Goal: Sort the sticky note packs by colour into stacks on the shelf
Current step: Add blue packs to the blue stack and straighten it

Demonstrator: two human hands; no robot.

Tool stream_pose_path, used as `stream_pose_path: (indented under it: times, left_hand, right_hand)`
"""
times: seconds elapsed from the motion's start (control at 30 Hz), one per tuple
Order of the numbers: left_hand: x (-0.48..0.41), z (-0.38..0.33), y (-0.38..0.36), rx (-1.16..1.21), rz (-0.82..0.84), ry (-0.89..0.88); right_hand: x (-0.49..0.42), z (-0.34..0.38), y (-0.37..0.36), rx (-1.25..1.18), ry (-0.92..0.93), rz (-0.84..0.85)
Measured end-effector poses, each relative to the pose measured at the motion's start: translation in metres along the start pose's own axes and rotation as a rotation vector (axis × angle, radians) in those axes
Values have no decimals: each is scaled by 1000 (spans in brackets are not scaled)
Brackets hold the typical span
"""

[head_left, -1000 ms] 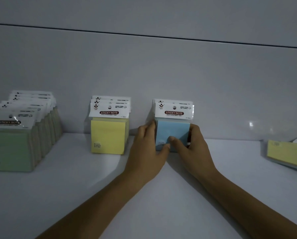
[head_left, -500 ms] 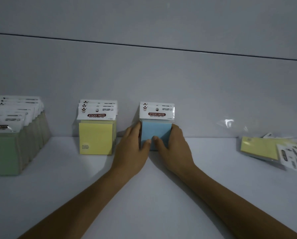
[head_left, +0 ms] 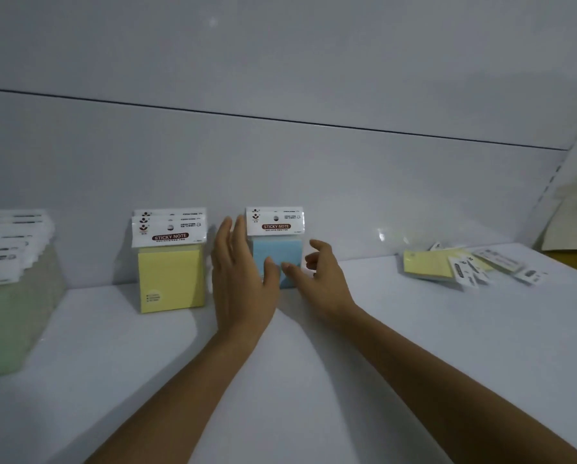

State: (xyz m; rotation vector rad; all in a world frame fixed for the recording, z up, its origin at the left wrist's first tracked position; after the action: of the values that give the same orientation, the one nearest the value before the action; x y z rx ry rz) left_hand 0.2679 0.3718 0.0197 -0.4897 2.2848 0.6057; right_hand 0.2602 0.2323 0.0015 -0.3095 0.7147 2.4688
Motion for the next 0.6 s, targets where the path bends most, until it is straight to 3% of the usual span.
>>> stream_pose_path:
  times: [0.1,0.23,0.4,0.6]
  left_hand:
    - [8,-22,1,-38,62,-306]
    - [25,-42,-3,-120,238,-683]
    - [35,-50,-4,-147,347,-885]
    - [62,-96,-9,-188,446,-1004]
  right_hand:
    - [19,-10,25,73,-24,-37]
    - [45,-26,64,357,54,-53]
    - [68,-41,117,448,34,-62]
    - [79,-55,186,511,9,-106]
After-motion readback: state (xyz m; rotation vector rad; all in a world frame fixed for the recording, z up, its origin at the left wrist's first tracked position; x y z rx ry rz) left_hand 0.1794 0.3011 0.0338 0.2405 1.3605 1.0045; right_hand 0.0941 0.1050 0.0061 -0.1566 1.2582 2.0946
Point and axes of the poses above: each hand's wrist, its own x-axis away from the middle knuckle, its own y-axis out of the back of the hand, z = x × y, the point moved 3 cm from there along -x, towards the middle knuckle, and after that the axes turned 8 degrees about -z, right-handed, at the moved point
